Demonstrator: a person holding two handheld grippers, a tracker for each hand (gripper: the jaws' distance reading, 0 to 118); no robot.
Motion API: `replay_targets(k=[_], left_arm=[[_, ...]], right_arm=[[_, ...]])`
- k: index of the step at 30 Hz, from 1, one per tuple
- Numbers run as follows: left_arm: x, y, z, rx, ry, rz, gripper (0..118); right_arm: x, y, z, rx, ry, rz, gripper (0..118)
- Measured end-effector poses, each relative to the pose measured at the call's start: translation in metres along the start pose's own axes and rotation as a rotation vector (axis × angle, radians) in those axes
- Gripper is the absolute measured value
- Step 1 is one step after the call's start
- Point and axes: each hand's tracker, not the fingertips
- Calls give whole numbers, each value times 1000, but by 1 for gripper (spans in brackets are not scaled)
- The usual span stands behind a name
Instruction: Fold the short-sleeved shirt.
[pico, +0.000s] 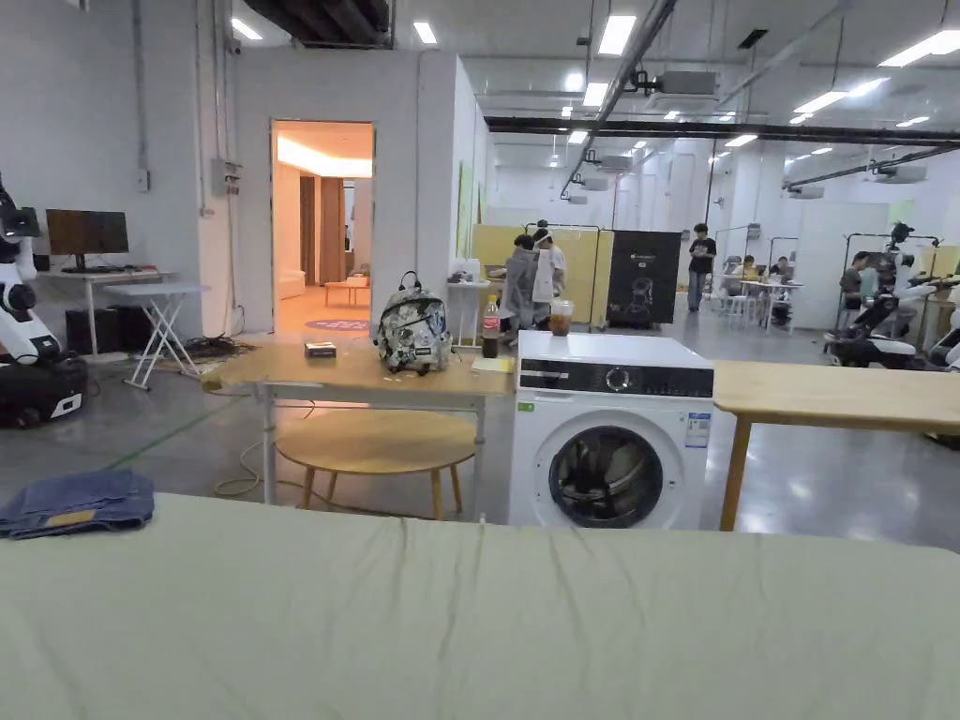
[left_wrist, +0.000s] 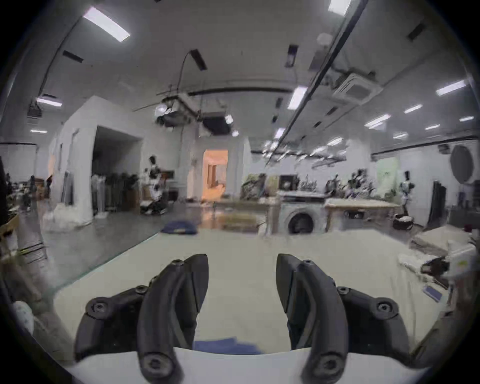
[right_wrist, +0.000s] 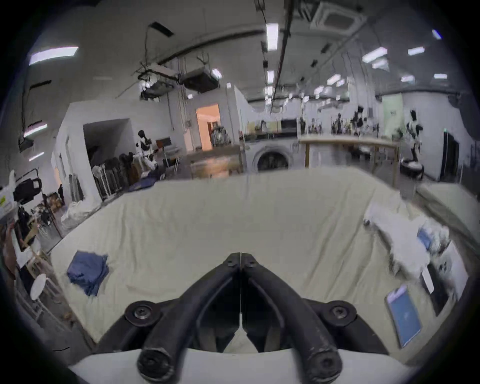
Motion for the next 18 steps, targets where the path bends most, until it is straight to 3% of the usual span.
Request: replay_targets(k=[2,4,6,9,10,13,18], left_arm=[[19,-19,-11,93,-51,-45,53],[48,-26,-28,32,-59,-23,50],[65,-35,-38,19,-98,0,36],[96,-36,-44,27,-128,-10,3],[104,-37,-42,38,-154,-9,0],[108,-39,-44,45,-188,72,0],[120,-37,-28,44,-108,12,0]], right_arm=[[-5,6,-4,95,-34,12,0],[-12,13,-8,91,-23,1,0],[-19,16,-7,134,-6,20,0],[-34,16,-5,171,-31,100,0],[-38,13,-4,171,-28,97,0],[-44,8,1,186,-18,82,0],[-48,3,13,197,-77,99,0]])
